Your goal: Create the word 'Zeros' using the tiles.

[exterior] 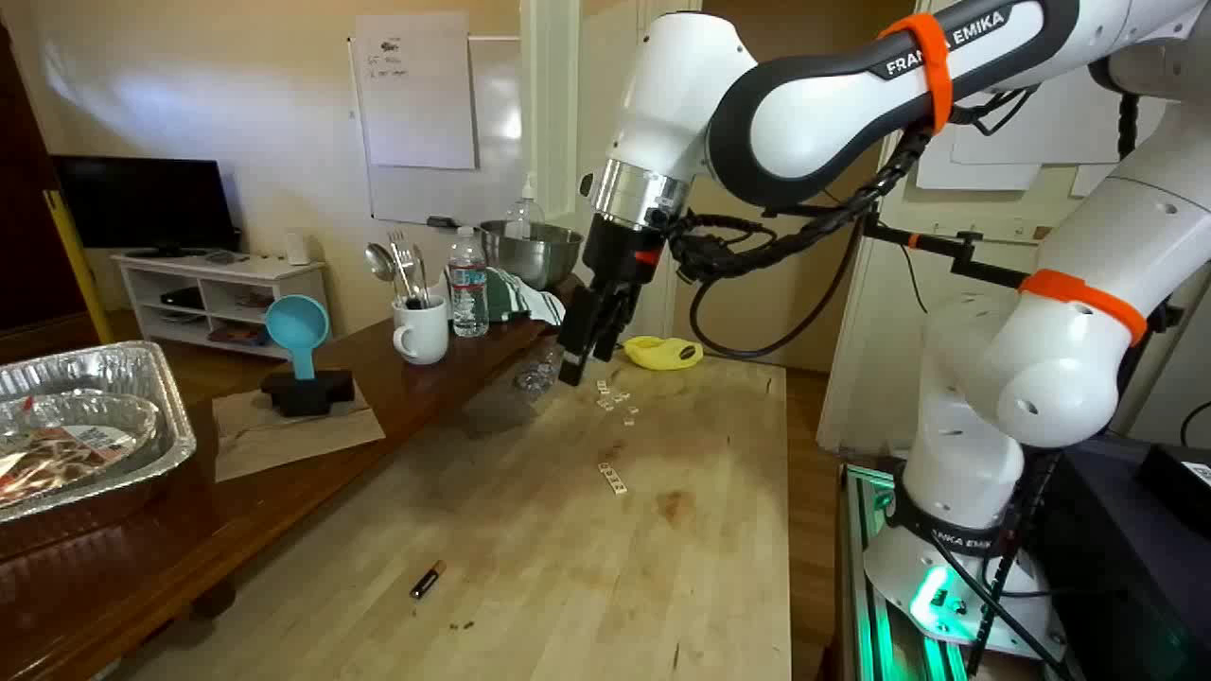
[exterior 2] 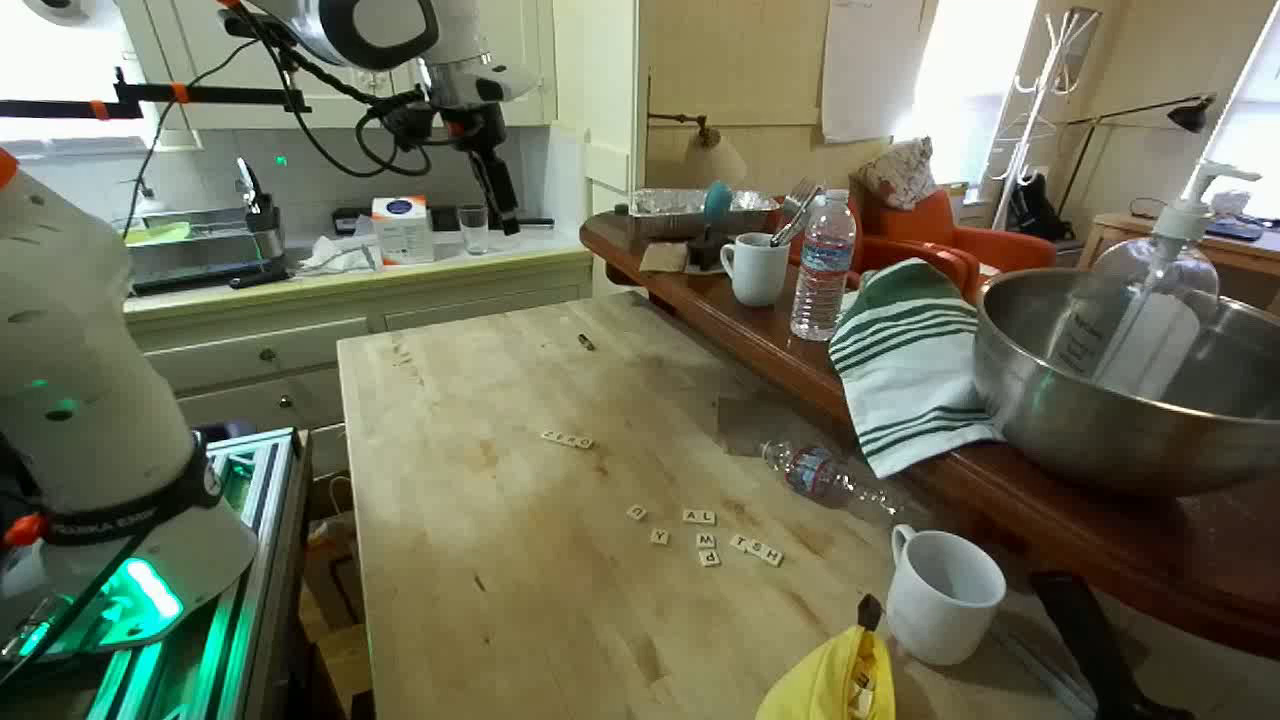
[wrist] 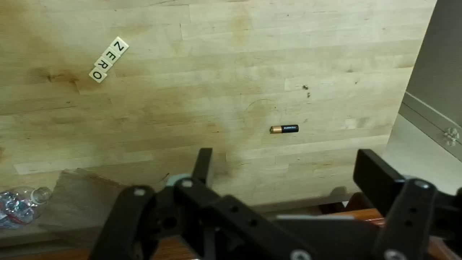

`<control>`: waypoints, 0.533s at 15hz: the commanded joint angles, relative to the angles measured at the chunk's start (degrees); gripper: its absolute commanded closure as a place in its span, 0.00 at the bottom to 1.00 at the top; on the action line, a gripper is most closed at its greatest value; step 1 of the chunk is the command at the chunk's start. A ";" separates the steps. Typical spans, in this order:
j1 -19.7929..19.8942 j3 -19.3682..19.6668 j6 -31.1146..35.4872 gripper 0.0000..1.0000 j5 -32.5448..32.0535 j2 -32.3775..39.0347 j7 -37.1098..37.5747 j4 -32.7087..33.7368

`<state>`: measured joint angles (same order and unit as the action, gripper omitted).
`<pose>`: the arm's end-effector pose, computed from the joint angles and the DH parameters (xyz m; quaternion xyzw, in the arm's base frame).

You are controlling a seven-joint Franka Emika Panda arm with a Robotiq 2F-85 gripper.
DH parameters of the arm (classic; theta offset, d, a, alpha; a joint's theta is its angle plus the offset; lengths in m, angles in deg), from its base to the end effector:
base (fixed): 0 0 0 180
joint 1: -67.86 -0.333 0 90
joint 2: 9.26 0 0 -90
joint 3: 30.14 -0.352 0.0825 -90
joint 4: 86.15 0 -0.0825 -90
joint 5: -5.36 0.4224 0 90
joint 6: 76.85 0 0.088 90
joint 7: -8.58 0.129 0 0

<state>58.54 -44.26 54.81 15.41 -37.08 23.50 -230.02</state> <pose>0.4057 0.1861 0.4642 -0.9910 -0.0182 -0.1199 0.0567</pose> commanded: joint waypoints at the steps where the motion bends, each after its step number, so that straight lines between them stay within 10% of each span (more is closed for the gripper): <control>1: -0.44 0.42 -0.13 0.00 -0.31 0.05 0.23 0.11; 8: 0.56 0.31 1.08 0.00 -1.26 -0.28 1.21 -0.23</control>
<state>58.54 -44.24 54.81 15.36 -37.08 23.50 -230.02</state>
